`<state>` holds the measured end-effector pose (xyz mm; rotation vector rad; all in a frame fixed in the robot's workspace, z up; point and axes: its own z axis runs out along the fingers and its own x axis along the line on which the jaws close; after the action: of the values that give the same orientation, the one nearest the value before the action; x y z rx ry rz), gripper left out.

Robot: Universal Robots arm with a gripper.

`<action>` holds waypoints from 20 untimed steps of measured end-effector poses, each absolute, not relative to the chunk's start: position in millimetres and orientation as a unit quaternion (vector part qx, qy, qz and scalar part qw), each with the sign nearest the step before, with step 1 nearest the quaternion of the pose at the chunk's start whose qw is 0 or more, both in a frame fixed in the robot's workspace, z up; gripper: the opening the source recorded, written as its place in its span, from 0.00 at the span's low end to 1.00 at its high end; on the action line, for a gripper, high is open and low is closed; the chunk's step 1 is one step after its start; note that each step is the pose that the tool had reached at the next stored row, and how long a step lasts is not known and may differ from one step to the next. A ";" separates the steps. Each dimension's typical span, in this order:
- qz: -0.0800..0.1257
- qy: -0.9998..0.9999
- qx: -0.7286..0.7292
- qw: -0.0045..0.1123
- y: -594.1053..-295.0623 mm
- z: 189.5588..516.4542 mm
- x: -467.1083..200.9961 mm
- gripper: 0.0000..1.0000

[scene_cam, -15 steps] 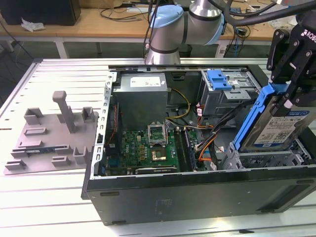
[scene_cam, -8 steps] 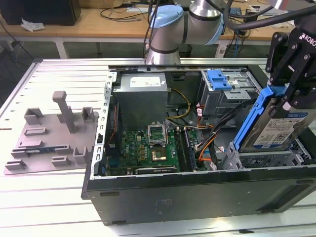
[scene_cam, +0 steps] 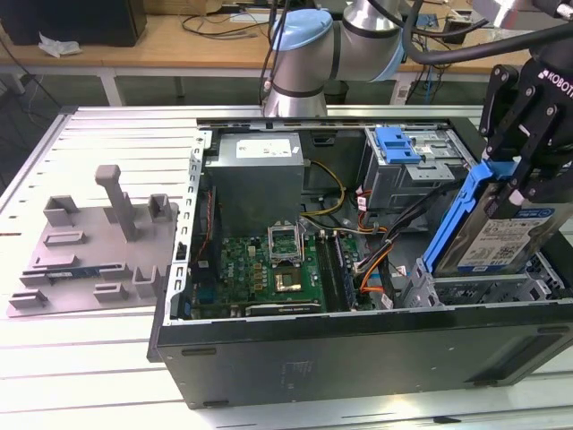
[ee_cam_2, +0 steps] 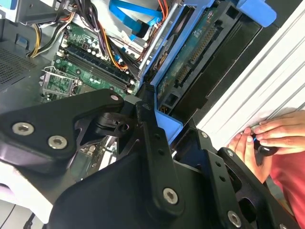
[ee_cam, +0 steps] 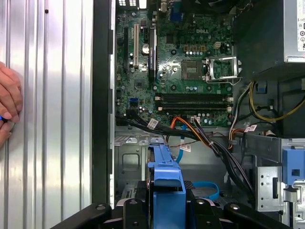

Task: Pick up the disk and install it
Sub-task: 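Insert the disk into the insertion slot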

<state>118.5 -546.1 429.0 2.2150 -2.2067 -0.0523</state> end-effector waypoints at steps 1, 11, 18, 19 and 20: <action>-0.017 -0.706 0.708 0.007 -546.1 428.0 118.4 0.37; -0.017 -0.706 0.708 0.007 -546.1 419.0 118.5 0.37; -0.017 -0.706 0.708 0.007 -546.1 412.1 118.5 0.37; -0.017 -0.706 0.708 0.007 -546.1 411.2 118.4 0.37; -0.017 -0.706 0.708 0.007 -546.1 409.5 118.5 0.37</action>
<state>118.5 -546.1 409.5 2.2150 -2.2066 -0.0522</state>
